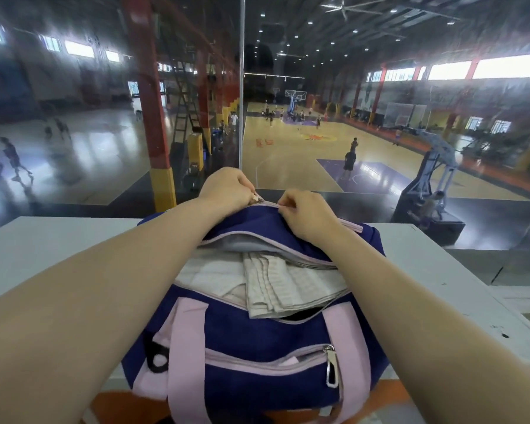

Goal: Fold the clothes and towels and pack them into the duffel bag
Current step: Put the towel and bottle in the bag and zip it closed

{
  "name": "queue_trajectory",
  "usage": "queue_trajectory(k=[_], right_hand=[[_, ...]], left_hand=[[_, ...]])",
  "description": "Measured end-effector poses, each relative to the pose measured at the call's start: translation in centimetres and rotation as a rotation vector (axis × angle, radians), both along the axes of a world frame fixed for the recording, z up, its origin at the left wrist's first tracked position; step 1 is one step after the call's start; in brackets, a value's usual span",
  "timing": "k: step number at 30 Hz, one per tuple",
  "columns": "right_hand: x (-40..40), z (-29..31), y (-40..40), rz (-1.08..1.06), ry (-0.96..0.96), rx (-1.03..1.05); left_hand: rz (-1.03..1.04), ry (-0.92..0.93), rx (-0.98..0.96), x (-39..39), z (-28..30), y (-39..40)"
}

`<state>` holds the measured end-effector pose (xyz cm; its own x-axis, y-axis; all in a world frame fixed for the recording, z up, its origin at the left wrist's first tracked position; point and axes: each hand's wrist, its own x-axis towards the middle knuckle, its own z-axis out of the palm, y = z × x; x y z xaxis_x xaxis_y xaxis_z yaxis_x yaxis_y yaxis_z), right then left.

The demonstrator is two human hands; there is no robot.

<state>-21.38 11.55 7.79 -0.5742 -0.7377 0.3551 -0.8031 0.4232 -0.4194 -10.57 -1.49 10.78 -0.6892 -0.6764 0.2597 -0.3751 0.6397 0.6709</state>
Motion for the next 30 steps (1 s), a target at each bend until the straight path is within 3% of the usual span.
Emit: queue_trajectory(k=[9,24,27,30], right_hand=[[-0.1,0.1,0.2,0.048,0.108,-0.022],[-0.1,0.5,0.0,0.076,0.116,0.003],[-1.6,0.5,1.9,-0.007,0.146,0.011],[-2.6,0.2,3.6,-0.019,0.141,0.023]], left_hand=[[-0.022,0.092,0.097,2.3,0.2,-2.5],[0.036,0.066,0.262,2.9,-0.1,-4.9],[0.161,0.025,0.114,5.4,0.8,-7.5],[0.188,0.051,0.217,9.5,1.7,-10.1]])
